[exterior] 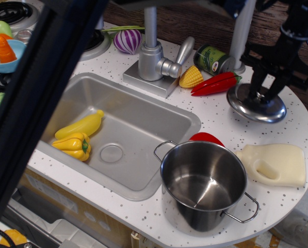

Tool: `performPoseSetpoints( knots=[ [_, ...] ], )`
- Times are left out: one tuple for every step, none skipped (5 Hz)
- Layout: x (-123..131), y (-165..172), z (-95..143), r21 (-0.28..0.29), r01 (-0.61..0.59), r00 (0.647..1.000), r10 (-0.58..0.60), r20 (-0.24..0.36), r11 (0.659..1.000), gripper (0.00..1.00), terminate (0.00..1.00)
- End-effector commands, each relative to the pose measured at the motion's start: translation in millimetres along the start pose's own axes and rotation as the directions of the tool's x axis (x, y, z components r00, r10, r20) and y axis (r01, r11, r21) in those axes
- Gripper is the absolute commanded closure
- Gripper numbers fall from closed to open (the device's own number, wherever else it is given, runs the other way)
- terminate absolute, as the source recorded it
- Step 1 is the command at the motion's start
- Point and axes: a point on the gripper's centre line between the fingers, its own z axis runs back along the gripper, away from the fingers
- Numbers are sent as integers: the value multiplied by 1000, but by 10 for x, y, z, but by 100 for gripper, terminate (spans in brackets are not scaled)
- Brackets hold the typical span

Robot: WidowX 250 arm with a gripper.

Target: Put lid on pot or pan

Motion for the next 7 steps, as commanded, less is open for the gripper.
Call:
performPoseSetpoints(
  knots=[
    [-409, 156, 805, -20, -118, 989, 120, 90, 993, 100, 0],
    [-790, 319, 946, -21, -176, 981, 177, 82, 984, 100, 0],
    [-1180, 362, 1021, -4, -214, 974, 214, 69, 977, 100, 0],
    [-1404, 291, 966, -13, -257, 966, 257, 35, 966, 100, 0],
    [-1574, 216, 935, -30, -285, 958, 285, -15, 958, 100, 0],
    [-1636, 165, 868, -56, -288, 958, 287, -25, 956, 100, 0],
    [-1715, 188, 621, -84, -305, 952, 305, -8, 949, 100, 0]
  ],
)
